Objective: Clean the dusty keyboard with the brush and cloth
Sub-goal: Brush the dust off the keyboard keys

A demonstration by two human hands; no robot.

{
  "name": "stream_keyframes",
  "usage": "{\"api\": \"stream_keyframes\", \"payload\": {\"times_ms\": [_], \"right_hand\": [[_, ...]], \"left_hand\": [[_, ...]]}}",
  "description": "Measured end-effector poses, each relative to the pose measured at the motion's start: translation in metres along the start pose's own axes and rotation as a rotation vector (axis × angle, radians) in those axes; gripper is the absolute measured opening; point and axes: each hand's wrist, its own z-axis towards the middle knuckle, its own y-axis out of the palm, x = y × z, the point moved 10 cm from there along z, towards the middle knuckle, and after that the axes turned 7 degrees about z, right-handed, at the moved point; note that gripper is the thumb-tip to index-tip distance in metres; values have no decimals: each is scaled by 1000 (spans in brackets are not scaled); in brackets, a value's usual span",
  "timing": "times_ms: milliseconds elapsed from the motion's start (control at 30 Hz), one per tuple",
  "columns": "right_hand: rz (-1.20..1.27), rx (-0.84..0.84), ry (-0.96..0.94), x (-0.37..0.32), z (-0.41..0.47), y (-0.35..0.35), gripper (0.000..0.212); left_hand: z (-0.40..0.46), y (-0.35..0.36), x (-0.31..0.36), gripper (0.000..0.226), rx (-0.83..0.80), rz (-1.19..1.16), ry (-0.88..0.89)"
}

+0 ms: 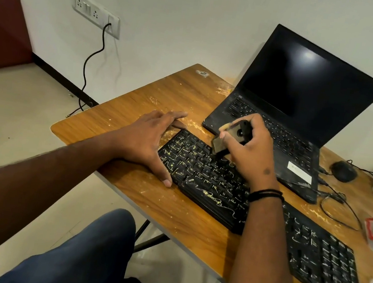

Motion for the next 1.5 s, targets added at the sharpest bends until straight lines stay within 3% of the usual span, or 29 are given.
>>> {"api": "stream_keyframes", "payload": {"times_ms": [100,300,433,633,833,1100,1400,1500], "right_hand": [[113,-100,18,4,-2,4,28],[-28,38,-12,-5,-1,-1,28],[115,-91,6,-2,-3,8,28],[-8,30,-17,-4,-1,7,29],[178,-140,2,-2,-2,21,28],[-55,100,-61,-7,0,4,28],[335,182,-28,-22,-5,17,32],[324,156,-47,-26,-7,33,30]], "left_hand": [[-1,0,1,146,-5,3,-1],[0,1,1,146,-6,-7,7],[0,1,1,145,-6,-12,7],[3,5,-5,153,-14,0,-9],[2,3,-6,149,-6,9,-11],[0,1,-2,148,0,1,3],[1,2,-3,147,-1,-2,13],[2,3,-3,147,-5,13,11]]}}
